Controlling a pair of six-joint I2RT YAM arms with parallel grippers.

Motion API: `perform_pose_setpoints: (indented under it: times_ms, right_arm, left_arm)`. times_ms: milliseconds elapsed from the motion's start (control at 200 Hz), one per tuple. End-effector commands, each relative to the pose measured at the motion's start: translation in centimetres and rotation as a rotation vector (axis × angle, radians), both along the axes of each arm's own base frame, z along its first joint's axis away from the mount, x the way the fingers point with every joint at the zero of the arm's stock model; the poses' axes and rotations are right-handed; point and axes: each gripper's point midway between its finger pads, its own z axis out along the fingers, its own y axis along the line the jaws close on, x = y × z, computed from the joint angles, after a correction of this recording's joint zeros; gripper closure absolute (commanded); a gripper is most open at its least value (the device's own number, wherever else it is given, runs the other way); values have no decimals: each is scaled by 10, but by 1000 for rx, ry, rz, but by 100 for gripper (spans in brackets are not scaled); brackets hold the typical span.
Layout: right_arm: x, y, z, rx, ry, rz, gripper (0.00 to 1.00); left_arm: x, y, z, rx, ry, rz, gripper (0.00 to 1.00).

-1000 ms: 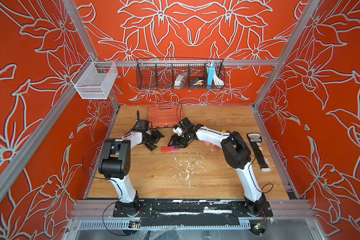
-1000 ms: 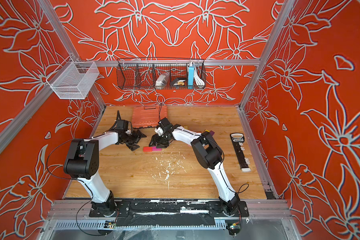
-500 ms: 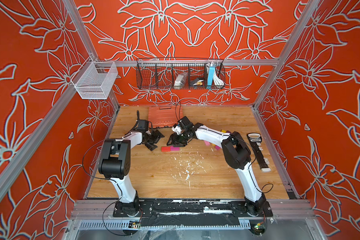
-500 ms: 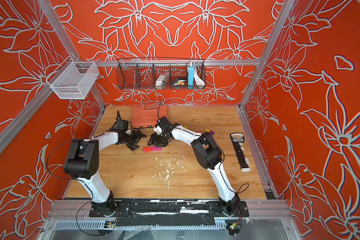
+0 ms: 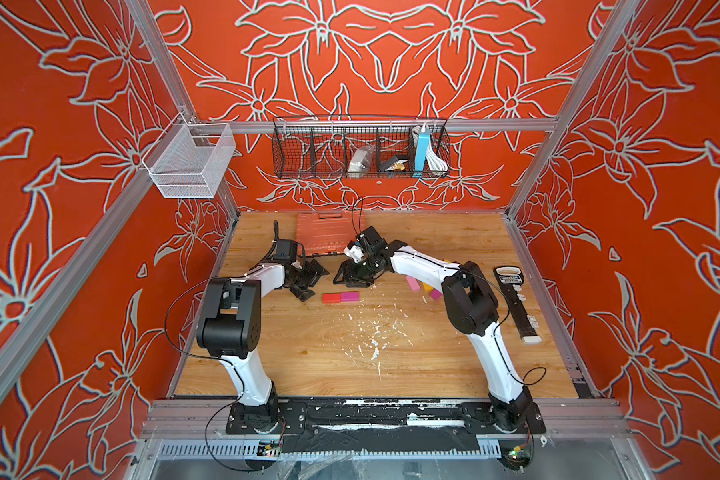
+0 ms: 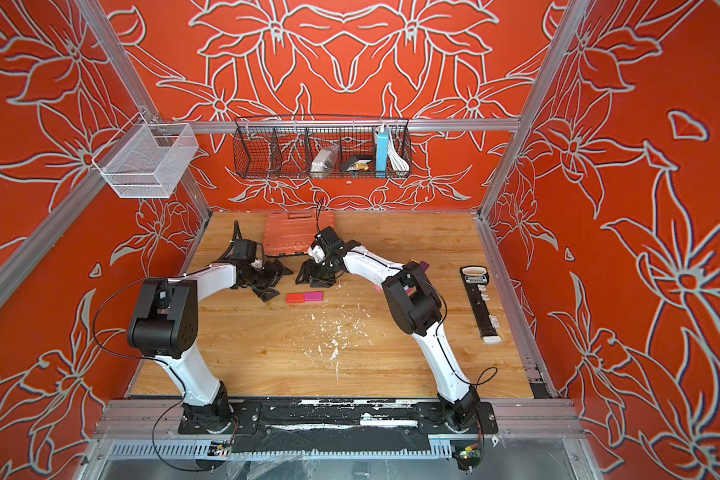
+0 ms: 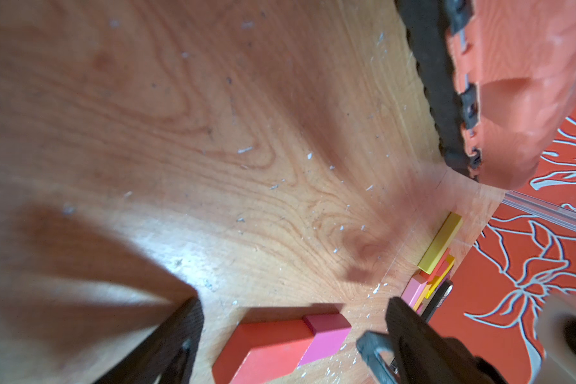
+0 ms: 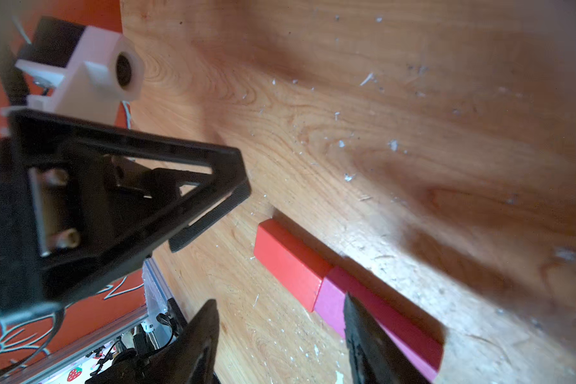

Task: Assemble the letter c with building blocks
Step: Assemble the building block at the center of the board.

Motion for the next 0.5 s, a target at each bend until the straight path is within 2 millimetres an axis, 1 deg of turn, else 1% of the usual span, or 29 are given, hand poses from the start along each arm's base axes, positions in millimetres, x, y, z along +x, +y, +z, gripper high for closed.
perform_pose_setpoints:
  times_ms: [0,185,495]
  right_arm:
    - [3,-4,-14,-41,7,5,37]
    - [0,-5,-23,-51,23,12,37]
    - [-8,-6,-28,-33,51,7,37]
  left_arm:
    - [-3,1,-5,-10,22,4,11]
    - [-4,0,-6,-12,27,4,11]
    - [-3,-2,-7,-21,29,6,11]
